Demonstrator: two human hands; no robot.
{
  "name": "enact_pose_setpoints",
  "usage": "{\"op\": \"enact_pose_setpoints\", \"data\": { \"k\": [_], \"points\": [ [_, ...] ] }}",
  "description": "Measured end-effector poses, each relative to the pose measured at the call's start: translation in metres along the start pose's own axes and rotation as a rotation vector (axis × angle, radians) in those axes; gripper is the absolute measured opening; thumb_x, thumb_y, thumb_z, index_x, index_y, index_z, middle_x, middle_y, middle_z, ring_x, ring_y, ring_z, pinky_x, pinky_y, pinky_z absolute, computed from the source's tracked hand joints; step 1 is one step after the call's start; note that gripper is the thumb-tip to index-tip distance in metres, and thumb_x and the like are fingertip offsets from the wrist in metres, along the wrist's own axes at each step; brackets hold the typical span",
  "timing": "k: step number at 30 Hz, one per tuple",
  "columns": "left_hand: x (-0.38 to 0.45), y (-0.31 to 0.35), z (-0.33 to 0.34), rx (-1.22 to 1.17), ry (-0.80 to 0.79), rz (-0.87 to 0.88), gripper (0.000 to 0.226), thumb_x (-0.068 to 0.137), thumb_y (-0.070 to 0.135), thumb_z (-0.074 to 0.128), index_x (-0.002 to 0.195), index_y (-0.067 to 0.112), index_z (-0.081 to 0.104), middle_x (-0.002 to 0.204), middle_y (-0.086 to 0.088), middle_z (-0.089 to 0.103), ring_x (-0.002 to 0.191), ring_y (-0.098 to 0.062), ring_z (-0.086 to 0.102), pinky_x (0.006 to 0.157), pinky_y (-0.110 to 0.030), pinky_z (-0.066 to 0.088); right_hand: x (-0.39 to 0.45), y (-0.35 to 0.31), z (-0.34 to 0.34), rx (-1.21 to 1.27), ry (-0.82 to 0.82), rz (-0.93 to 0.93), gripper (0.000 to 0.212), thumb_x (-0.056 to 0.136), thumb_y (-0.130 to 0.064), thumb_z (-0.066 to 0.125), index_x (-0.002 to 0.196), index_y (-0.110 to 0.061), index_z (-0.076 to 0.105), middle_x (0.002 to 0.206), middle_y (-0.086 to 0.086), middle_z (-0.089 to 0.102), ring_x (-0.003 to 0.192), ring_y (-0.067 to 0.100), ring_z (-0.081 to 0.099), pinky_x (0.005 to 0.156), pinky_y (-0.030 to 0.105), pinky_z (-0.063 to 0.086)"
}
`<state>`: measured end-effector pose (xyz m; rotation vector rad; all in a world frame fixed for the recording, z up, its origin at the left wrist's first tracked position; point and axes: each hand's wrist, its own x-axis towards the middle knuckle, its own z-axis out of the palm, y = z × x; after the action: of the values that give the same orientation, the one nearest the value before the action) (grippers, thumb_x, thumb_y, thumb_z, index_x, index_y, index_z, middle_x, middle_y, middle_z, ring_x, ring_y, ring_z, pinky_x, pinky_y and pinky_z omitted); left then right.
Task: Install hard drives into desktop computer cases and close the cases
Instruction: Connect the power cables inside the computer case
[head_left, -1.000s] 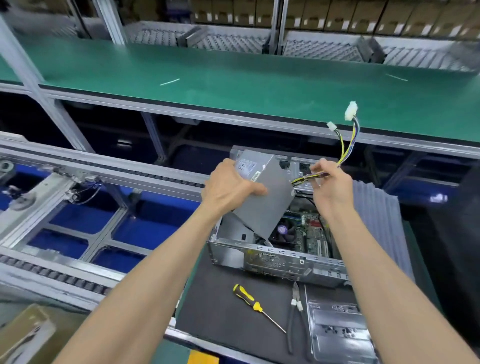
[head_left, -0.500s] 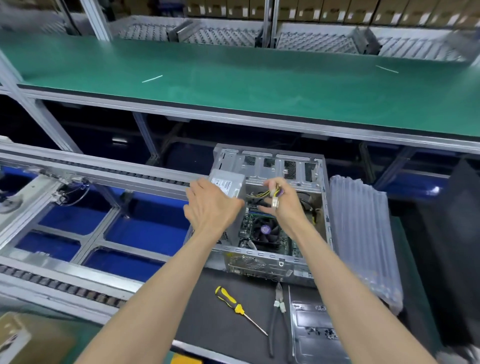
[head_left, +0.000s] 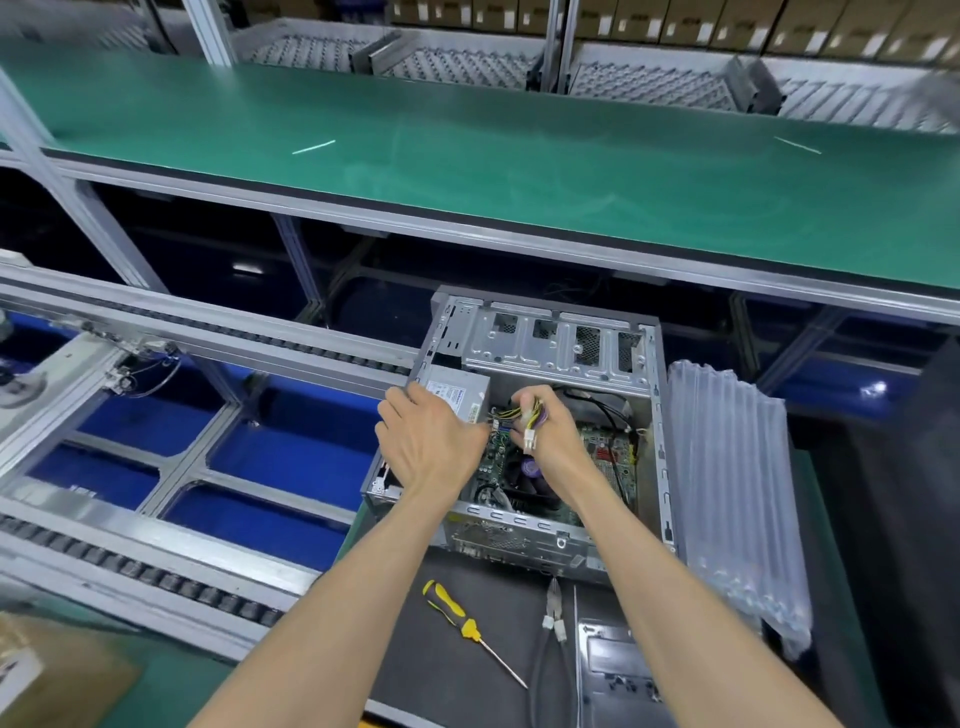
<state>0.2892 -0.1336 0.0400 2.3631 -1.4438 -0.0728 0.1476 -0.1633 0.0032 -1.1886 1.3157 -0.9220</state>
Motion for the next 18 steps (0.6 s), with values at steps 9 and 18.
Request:
{"op": "enact_pose_setpoints", "data": {
  "k": [9,18],
  "points": [
    [-0.003,-0.005,0.008,0.024,0.026,0.050,0.074,0.062,0.055,0.079,0.110,0.007,0.048,0.109,-0.009,0.049,0.098,-0.027,0.044,0.081,-0.036,0.039,-0.005,-0.001,0.009,-0.081,0.020,-0.072,0.022,0.092,-0.008,0.038,0.093,-0.022,0.055,0.077,-0.012,0.058,0.063,0.007,0.046,0.061,0.028,0.038],
    [0.007,-0.017,0.009,0.118,-0.036,0.137,0.084,0.079,0.076,0.054,0.124,0.005,0.049,0.117,-0.010,0.046,0.102,-0.027,0.041,0.089,-0.037,0.037,-0.004,-0.009,0.032,-0.204,0.026,-0.032,0.026,0.099,-0.046,0.056,0.105,-0.022,0.052,0.096,-0.003,0.065,0.083,0.009,0.060,0.071,0.026,0.047]
  ]
}}
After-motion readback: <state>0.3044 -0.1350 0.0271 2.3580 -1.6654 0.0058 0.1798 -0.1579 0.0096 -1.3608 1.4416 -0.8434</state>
